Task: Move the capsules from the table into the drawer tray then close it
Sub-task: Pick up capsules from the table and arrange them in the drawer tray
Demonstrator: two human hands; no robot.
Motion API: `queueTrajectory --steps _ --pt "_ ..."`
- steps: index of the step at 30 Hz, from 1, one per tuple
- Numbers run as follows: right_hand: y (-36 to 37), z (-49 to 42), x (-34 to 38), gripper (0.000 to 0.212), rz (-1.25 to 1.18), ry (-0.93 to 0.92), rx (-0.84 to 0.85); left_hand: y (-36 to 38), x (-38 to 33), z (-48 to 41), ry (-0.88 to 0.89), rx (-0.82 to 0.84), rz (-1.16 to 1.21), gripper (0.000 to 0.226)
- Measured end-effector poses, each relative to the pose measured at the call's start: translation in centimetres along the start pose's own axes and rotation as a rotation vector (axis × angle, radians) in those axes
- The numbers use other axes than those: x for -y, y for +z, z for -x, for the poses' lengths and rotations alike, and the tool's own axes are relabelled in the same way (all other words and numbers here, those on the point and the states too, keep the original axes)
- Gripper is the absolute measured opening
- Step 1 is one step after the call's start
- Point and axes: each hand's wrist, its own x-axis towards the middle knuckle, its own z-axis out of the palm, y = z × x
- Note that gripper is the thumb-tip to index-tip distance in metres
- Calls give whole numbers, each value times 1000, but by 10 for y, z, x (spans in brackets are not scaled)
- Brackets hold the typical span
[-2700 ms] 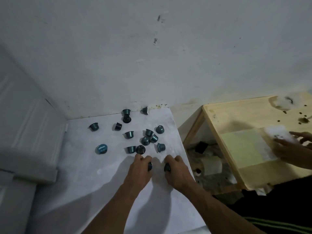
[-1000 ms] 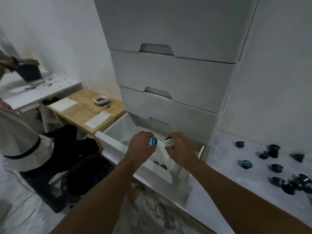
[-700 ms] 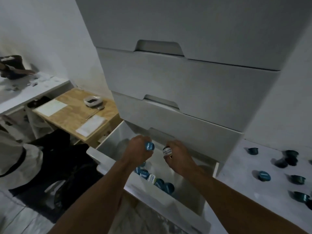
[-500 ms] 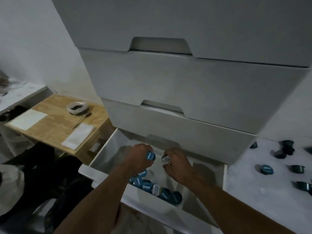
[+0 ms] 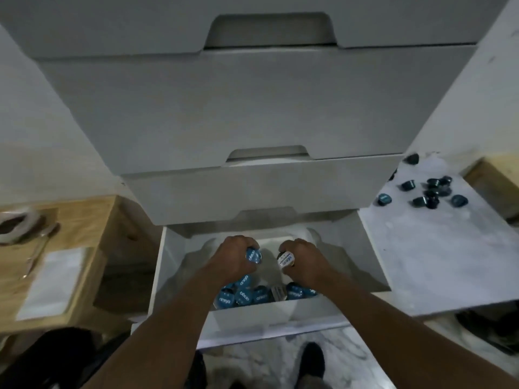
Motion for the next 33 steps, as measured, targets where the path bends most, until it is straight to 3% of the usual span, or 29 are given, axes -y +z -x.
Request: queueTrajectory --steps 6,15,30,33 --pt "-5 0 4 43 40 63 -4 5 10 -2 48 23 -15 41" --pt "9 -16 6 45 17 45 131 14 20 -16 21 36 -16 44" --pt "17 -41 -13 29 -1 2 200 32 26 -26 39 105 11 49" --pt "18 -42 -14 27 2 7 203 31 27 -27 35 117 10 40"
